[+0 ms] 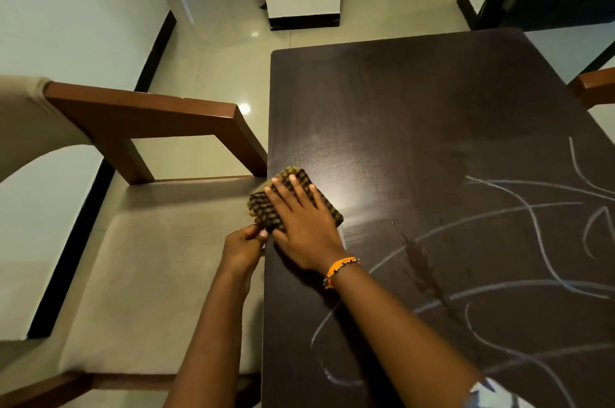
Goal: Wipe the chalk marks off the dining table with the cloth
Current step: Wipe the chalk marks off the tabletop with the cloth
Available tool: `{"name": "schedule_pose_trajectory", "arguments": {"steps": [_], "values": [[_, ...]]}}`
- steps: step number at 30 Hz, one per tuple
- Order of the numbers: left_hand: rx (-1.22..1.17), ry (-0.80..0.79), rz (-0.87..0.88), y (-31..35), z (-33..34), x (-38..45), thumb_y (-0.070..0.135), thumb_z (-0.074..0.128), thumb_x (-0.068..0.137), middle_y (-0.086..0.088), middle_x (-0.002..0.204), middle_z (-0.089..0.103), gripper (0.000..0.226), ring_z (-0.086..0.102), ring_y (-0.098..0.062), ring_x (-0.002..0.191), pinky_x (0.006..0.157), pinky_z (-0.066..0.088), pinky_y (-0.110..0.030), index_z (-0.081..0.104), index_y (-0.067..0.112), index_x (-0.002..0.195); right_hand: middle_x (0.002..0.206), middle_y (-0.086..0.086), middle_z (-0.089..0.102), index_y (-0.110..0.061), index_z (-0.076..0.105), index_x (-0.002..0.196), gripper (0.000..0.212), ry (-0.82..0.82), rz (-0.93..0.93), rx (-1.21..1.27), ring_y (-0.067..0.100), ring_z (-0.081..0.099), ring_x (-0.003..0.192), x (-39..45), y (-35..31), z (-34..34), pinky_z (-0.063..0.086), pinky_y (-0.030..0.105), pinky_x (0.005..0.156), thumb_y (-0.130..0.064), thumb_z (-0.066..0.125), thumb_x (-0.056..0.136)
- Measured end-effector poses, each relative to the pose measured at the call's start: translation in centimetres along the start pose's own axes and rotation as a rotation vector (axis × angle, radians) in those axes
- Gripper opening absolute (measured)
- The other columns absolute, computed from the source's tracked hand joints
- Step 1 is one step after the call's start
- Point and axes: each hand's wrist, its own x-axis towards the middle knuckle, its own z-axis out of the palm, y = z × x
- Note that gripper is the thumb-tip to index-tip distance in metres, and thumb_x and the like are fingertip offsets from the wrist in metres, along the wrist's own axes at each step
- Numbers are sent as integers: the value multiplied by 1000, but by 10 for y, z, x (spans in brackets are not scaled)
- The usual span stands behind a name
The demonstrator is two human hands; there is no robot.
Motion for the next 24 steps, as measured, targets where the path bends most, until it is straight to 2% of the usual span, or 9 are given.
{"name": "schedule_pose_trajectory", "arguments": {"steps": [2, 4, 8, 12, 14, 17, 19, 21, 24], "values": [[6, -15, -4, 3, -4, 4, 4, 45, 94, -11, 123, 60, 32, 55, -16, 91, 67, 41, -20, 56, 5, 125, 160, -3, 9, -25, 15, 150, 68, 23, -19, 0, 16, -3, 147, -3, 27, -12, -10, 37, 116, -33, 44, 89], [0, -7, 38, 8, -6, 9, 8, 45, 95, -8, 120, 61, 30, 55, -15, 88, 69, 43, -20, 59, 7, 121, 159, -5, 13, -26, 18, 149, 69, 71, 66, -48, 15, 2, 147, -7, 69, -30, -2, 38, 118, -32, 44, 86], [5, 22, 87, 15, 0, 20, 7, 54, 91, -12, 121, 63, 31, 58, -22, 101, 81, 41, -29, 59, 4, 121, 159, 1, 18, -22, 22, 148, 63, 195, 425, -133, 22, 8, 147, -13, 154, -69, 9, 43, 117, -30, 42, 88], [-7, 15, 75, 13, 2, 31, 3, 58, 87, -15, 115, 64, 30, 58, -20, 94, 79, 41, -30, 61, 2, 117, 158, 9, 17, -15, 23, 147, 61, 297, 753, -72, 30, 4, 147, 21, 156, -70, 4, 52, 118, -28, 45, 92], [-3, 1, 64, 11, 0, 36, 4, 60, 86, -14, 113, 65, 29, 58, -19, 91, 77, 41, -30, 62, 4, 115, 159, 10, 14, -14, 21, 148, 62, 283, 689, -104, 31, 2, 147, 52, 126, -57, 2, 53, 117, -31, 43, 92], [15, -14, 36, 9, 2, 43, 4, 60, 86, -10, 105, 67, 27, 59, -16, 81, 71, 43, -26, 63, 7, 112, 159, 9, 10, -16, 16, 149, 65, 226, 436, -87, 30, -1, 147, 95, 59, -22, -4, 51, 117, -34, 40, 92], [0, -6, 9, 10, 3, 45, 1, 59, 86, -5, 87, 65, 25, 56, -12, 71, 55, 47, -18, 62, 6, 110, 159, 8, 12, -16, 17, 149, 65, 156, 244, -62, 29, -1, 147, 112, 20, -2, -4, 49, 117, -36, 41, 92], [6, -24, -12, 13, 2, 46, 2, 57, 88, -4, 85, 62, 26, 54, -10, 69, 44, 46, -15, 61, 7, 113, 159, 5, 16, -17, 21, 148, 63, 91, 95, -68, 26, 2, 147, 117, 15, 1, -2, 47, 118, -39, 41, 92], [72, -81, -1, 14, -1, 48, 8, 55, 90, -5, 102, 60, 29, 57, -15, 81, 58, 41, -18, 59, 8, 119, 158, -1, 19, -22, 22, 148, 62, 74, -25, -79, 19, 7, 147, 114, 59, -22, 3, 42, 118, -34, 43, 91]]}}
